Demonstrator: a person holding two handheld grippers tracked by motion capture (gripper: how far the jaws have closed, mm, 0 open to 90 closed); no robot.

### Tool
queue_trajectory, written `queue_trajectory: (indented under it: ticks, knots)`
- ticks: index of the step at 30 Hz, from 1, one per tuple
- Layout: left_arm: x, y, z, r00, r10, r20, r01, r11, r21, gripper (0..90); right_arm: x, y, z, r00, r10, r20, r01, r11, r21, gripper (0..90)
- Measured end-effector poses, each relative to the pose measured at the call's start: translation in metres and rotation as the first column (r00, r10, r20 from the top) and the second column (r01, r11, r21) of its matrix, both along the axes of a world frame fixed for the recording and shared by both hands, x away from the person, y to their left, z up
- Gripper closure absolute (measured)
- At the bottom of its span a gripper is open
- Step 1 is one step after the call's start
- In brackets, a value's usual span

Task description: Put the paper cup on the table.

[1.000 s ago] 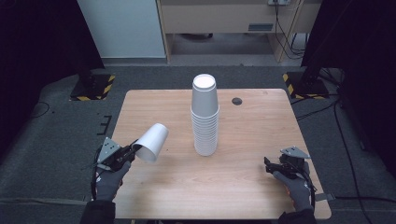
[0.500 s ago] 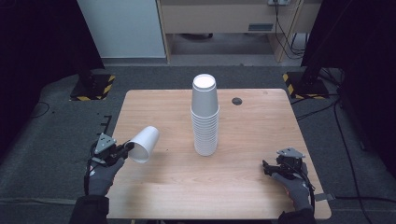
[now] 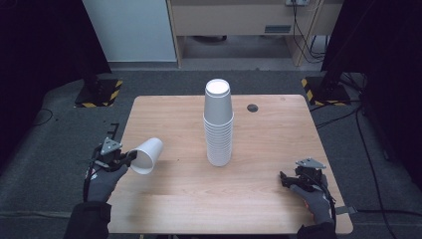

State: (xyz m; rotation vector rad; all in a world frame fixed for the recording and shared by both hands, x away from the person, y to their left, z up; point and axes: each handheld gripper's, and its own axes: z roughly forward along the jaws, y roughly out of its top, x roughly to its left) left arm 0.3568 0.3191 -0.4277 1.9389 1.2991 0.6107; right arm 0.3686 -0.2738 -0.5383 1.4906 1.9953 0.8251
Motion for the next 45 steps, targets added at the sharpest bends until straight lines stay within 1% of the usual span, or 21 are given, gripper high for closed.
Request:
queue_trajectory:
  ticks: [3,8,11,16,19,21,22,23,25,27,30,32,34,35,37,38,39,40,41,43,45]
  knots:
    - [0.001,0.002,0.002,0.9995,-0.001,-0.032,0.002,0.9997,0.025,85.9,0.001,-0.001,-0.001,0.9997,0.000,-0.025,0.001,0.9994,0.035,7.2]
    - [0.004,0.009,0.004,0.9953,0.010,-0.097,-0.005,0.9985,0.054,86.0,0.001,-0.001,-0.001,0.9997,0.001,-0.025,0.000,0.9994,0.035,7.2]
    - [0.005,0.011,0.006,0.9924,0.023,-0.121,-0.016,0.9984,0.055,86.0,0.001,-0.001,-0.001,0.9997,0.001,-0.025,0.000,0.9994,0.035,7.2]
    - [0.010,0.011,0.008,0.9828,0.039,-0.181,-0.023,0.9957,0.089,86.0,0.001,0.000,-0.001,0.9996,-0.002,-0.027,0.003,0.9993,0.037,6.7]
    - [0.013,0.008,0.009,0.9741,0.038,-0.223,-0.013,0.9937,0.111,86.0,0.001,0.000,-0.001,0.9995,-0.003,-0.031,0.004,0.9993,0.038,5.5]
    - [0.015,0.006,0.010,0.9690,0.044,-0.243,-0.014,0.9919,0.127,86.0,0.001,0.000,-0.001,0.9995,0.000,-0.031,0.001,0.9994,0.035,5.2]
    - [0.016,0.005,0.011,0.9640,0.045,-0.262,-0.010,0.9910,0.133,86.0,0.001,0.000,-0.001,0.9995,0.000,-0.031,0.001,0.9994,0.035,5.2]
    - [0.017,0.004,0.012,0.9620,0.050,-0.268,-0.013,0.9905,0.137,86.0,0.001,0.000,-0.001,0.9995,0.000,-0.031,0.001,0.9994,0.034,5.2]
    - [0.020,0.003,0.014,0.9551,0.056,-0.291,-0.009,0.9872,0.159,85.8,0.001,0.000,-0.001,0.9995,0.000,-0.030,0.001,0.9994,0.034,5.2]
    - [0.021,0.002,0.015,0.9498,0.057,-0.308,-0.004,0.9855,0.170,85.9,0.001,0.000,-0.001,0.9995,0.000,-0.031,0.001,0.9994,0.035,5.1]
    - [0.024,-0.001,0.016,0.9371,0.056,-0.344,0.010,0.9822,0.187,86.0,0.001,0.000,-0.001,0.9995,0.000,-0.031,0.001,0.9994,0.035,5.1]
    - [0.026,-0.005,0.015,0.9256,0.049,-0.375,0.028,0.9800,0.197,86.0,0.001,0.000,-0.001,0.9995,0.000,-0.032,0.001,0.9994,0.035,5.1]
    - [0.027,-0.007,0.014,0.9184,0.051,-0.392,0.035,0.9773,0.209,86.0,0.001,0.000,-0.001,0.9995,0.000,-0.031,0.001,0.9994,0.035,5.1]
    - [0.028,-0.008,0.014,0.9131,0.051,-0.404,0.041,0.9758,0.215,86.0,0.001,0.000,-0.001,0.9995,0.000,-0.031,0.001,0.9994,0.035,5.1]
    - [0.029,-0.010,0.013,0.9067,0.058,-0.418,0.043,0.9725,0.229,86.0,0.001,0.000,-0.001,0.9995,0.000,-0.031,0.001,0.9994,0.035,5.1]
    - [0.030,-0.010,0.013,0.9016,0.059,-0.428,0.048,0.9713,0.233,86.1,0.001,0.000,-0.001,0.9995,0.000,-0.031,0.001,0.9994,0.035,5.1]
    - [0.030,-0.010,0.014,0.8951,0.059,-0.442,0.053,0.9702,0.236,86.1,0.001,0.000,-0.001,0.9995,0.000,-0.031,0.001,0.9994,0.035,5.1]
    - [0.031,-0.010,0.014,0.8904,0.062,-0.451,0.054,0.9697,0.238,86.0,0.001,0.000,-0.001,0.9995,0.000,-0.031,0.001,0.9994,0.034,5.1]
    - [0.032,-0.010,0.015,0.8833,0.064,-0.464,0.056,0.9692,0.240,86.1,0.001,0.000,-0.001,0.9995,0.000,-0.031,0.001,0.9994,0.035,5.1]
    - [0.032,-0.011,0.016,0.8738,0.068,-0.482,0.057,0.9687,0.242,86.0,0.001,0.000,-0.001,0.9995,0.000,-0.031,0.001,0.9994,0.034,5.1]
    - [0.033,-0.011,0.017,0.8635,0.070,-0.499,0.058,0.9701,0.236,86.0,0.001,0.000,-0.001,0.9995,0.000,-0.031,0.001,0.9994,0.034,5.1]
